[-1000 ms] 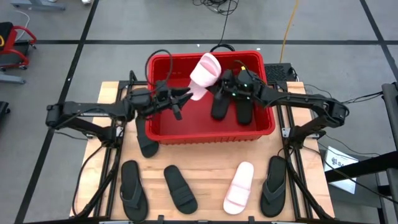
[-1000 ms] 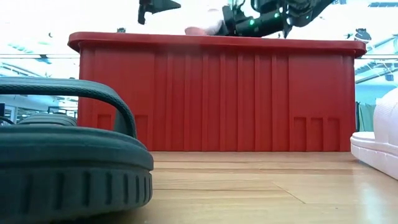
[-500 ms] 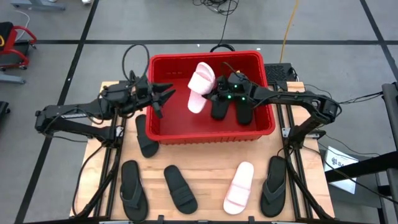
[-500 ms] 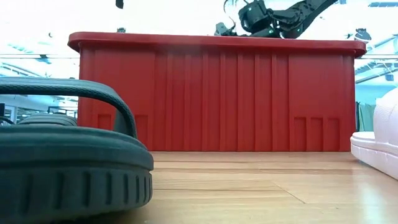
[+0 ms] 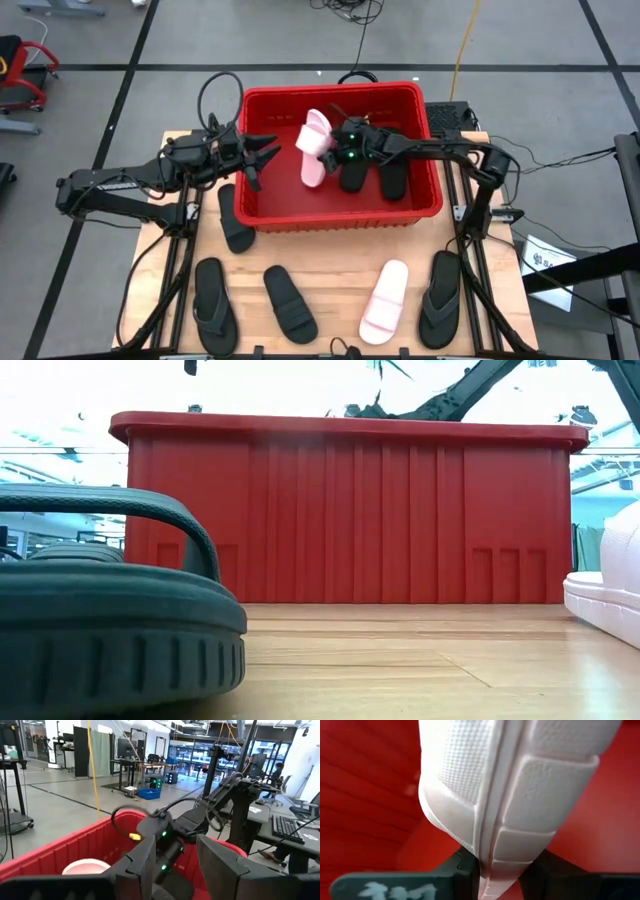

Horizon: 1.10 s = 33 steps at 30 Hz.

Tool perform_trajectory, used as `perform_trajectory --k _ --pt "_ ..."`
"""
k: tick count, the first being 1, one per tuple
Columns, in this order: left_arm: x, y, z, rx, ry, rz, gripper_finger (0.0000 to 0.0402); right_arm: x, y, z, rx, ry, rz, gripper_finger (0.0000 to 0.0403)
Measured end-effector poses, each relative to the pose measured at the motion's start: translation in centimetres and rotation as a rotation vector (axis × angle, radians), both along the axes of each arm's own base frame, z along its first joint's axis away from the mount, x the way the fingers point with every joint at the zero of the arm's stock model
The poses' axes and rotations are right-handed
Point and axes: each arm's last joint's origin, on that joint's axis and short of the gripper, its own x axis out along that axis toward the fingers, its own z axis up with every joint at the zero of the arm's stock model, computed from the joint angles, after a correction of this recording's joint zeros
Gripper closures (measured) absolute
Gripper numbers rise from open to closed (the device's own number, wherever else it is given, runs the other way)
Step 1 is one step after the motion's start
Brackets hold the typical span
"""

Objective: Pick and place slides into bin
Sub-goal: Put the pink slide into the red bin

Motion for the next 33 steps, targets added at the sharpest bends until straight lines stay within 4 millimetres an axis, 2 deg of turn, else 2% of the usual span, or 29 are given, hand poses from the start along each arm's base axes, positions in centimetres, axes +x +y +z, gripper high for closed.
perform_trajectory --k 4,14,22,33 --pt "0.0 0.0 -0.01 0.002 0.001 0.0 0.0261 -0.57 -0.5 -0.5 0.004 0.065 -0.07 0.0322" --pt "0.01 -0.03 0.0 0.048 0.021 -0.008 0.0261 -0.72 -0.67 -0.49 -0.005 0.068 -0.043 0.0322" --pt "0.02 -0.03 -0.01 0.05 0.022 -0.009 0.0261 -0.64 -0.69 -0.4 -0.033 0.061 -0.025 0.025" --pt "0.03 -0.03 -0.03 0.048 0.023 -0.009 0.0261 -0.42 -0.82 -0.13 -0.085 0.038 -0.035 0.0226"
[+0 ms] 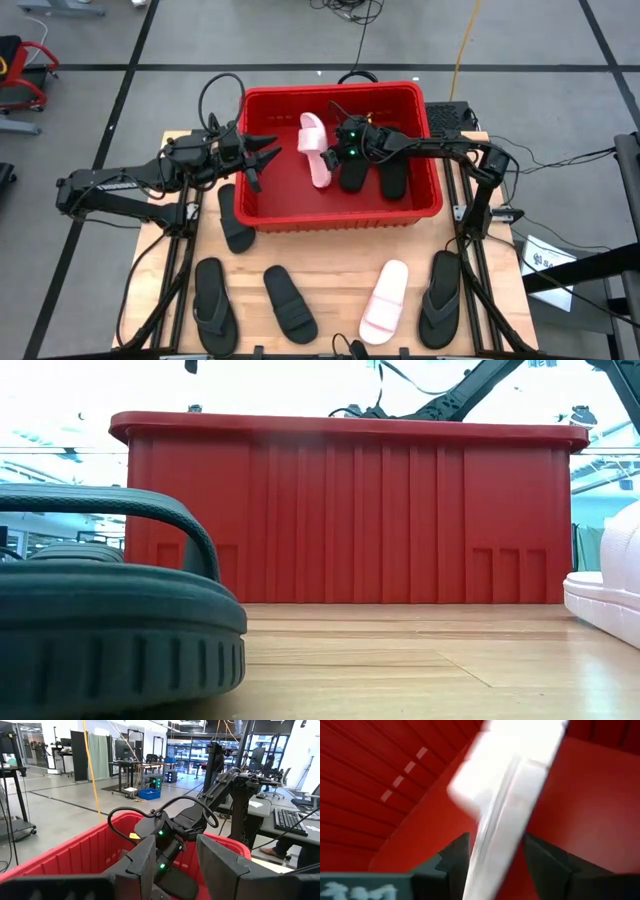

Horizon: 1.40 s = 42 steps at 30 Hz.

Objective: Pick and place slides into bin
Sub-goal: Put the pink slide into the red bin

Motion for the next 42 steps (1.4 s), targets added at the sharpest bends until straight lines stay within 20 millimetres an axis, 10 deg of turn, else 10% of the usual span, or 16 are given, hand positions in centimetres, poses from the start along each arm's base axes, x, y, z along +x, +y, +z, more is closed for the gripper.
perform_trajectory --k 11,20,27,35,42 --pt "0.0 0.0 -0.3 -0.012 0.032 0.0 0.0261 -0.1 0.1 0.6 0.031 -0.036 0.03 0.018" --pt "0.6 1.7 -1.8 -0.061 0.124 0.094 0.0261 -1.6 1.4 7.0 -0.219 -0.208 0.237 0.0239" --pt "3.8 5.4 -0.9 -0.046 0.368 0.129 0.0261 -6.1 3.9 13.8 -0.448 -0.269 0.305 0.0386" --pt "8.3 9.6 -1.7 -0.106 0.886 0.127 0.0261 -11.7 8.0 18.2 -0.581 -0.25 0.396 0.0401" --pt "11.4 11.8 -6.8 -0.214 1.103 0.05 0.0261 -15.7 10.1 19.8 -0.604 -0.226 0.412 0.0401"
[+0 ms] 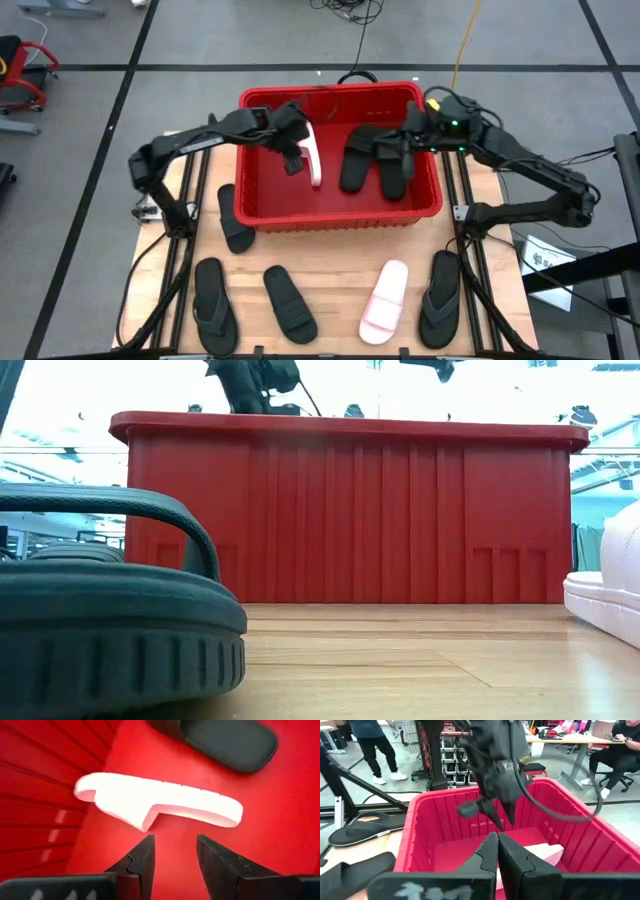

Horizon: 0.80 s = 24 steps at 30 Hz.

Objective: Pick and place slides into bin
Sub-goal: Put the pink slide into the red bin

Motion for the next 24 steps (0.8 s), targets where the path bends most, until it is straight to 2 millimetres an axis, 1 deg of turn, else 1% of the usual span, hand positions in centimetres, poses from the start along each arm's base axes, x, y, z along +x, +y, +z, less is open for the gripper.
perform_trajectory --k 4,7,10,13,17,24 --pt "1.3 1.0 -2.7 -0.03 0.07 0.003 0.0261 -1.4 0.5 0.3 -0.035 0.025 -0.046 0.0402" --pt "2.1 1.4 -4.4 -0.043 0.122 -0.017 0.0261 -2.1 0.7 0.4 -0.058 0.042 -0.099 0.0402" --pt "2.7 1.7 -6.0 -0.045 0.169 -0.05 0.0261 -2.2 0.6 0.3 -0.062 0.059 -0.135 0.0402" --pt "3.3 2.1 -7.4 -0.043 0.201 -0.061 0.0261 -2.1 0.6 0.1 -0.062 0.074 -0.133 0.0402" --pt "4.0 2.9 -8.0 0.0 0.168 -0.053 0.0261 -1.9 0.5 0.0 -0.064 0.079 -0.131 0.0402" --pt "4.6 3.5 -7.7 0.039 0.087 -0.049 0.0261 -2.0 0.5 0.0 -0.063 0.079 -0.133 0.0403"
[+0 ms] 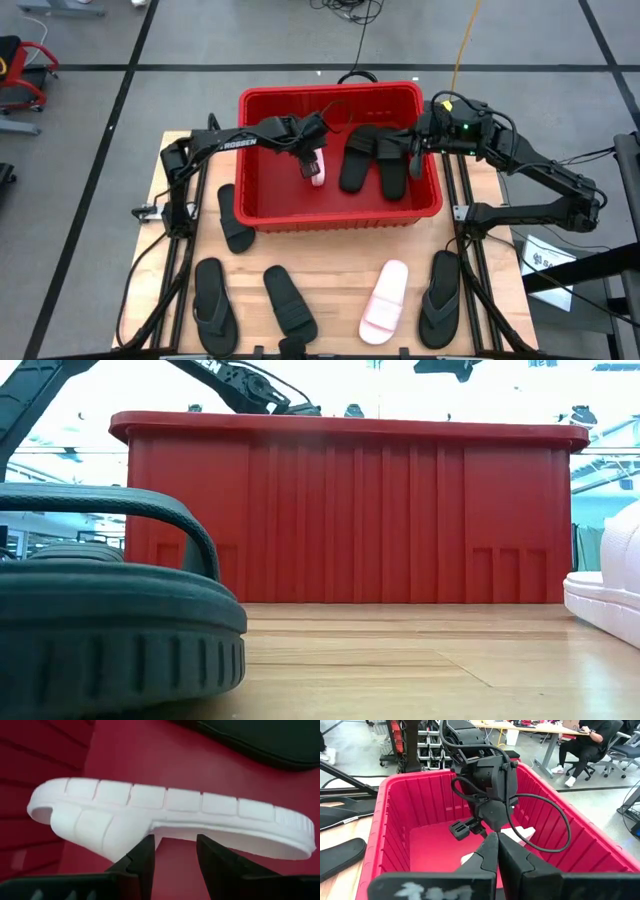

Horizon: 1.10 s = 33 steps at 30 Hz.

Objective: Pick and place slides into bin
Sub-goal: Put the pink slide into the red bin

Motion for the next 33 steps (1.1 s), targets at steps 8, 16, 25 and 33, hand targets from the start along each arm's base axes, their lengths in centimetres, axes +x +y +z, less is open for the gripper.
perform_trajectory --k 8,16,25,33 --pt "1.4 0.4 -1.5 0.002 -0.047 -0.027 0.0261 0.0 0.0 0.0 0.001 0.0 -0.003 0.0403" --pt "1.2 0.6 -0.7 0.048 -0.063 -0.016 0.0261 -0.1 -0.1 -0.1 -0.007 0.012 -0.042 0.0403" --pt "0.0 -0.3 2.0 0.071 -0.082 -0.014 0.0261 -0.6 0.0 -0.2 -0.011 0.042 -0.078 0.0403" --pt "-2.4 -3.5 8.7 0.118 -0.249 0.009 0.0261 -2.3 0.9 -0.3 -0.056 0.116 -0.045 0.0403"
